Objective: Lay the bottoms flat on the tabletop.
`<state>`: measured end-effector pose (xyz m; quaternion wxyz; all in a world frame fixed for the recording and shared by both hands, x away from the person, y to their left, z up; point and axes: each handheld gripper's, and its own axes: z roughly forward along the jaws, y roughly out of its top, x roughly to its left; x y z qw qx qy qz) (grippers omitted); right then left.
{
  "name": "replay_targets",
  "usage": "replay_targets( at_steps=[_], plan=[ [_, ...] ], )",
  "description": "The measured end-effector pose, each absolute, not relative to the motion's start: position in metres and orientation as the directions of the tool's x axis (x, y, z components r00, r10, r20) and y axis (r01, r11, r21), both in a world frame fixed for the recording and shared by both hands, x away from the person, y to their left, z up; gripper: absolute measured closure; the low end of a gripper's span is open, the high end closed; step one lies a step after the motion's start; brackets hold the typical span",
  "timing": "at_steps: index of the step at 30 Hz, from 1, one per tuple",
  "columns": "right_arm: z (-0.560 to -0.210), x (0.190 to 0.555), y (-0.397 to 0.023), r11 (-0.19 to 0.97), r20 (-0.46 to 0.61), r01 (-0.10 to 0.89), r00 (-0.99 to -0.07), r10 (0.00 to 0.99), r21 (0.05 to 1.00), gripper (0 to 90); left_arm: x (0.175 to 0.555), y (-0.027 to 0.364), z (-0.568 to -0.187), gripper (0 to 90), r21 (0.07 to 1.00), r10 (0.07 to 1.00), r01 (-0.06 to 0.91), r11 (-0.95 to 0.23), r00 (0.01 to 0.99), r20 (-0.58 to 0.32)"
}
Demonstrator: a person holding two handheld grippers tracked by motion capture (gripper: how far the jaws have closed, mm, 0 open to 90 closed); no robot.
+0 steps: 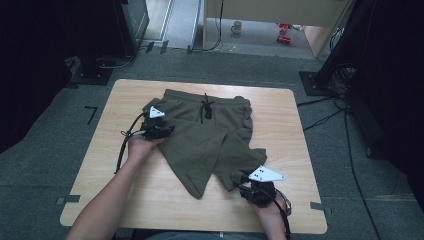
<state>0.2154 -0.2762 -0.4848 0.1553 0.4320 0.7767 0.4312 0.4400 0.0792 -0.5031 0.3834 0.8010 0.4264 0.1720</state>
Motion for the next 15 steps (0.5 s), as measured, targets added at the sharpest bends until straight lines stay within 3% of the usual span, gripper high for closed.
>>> replay_targets(
  at_steps=[15],
  plan=[
    [-0.439, 0.236, -0.297, 0.223, 0.11, 0.496, -0.557, 0.823, 0.839, 55.4, 0.414, 0.063, -0.474, 49.8, 0.784, 0.76, 0.505, -0.361, 0.647, -0.067]
  ],
)
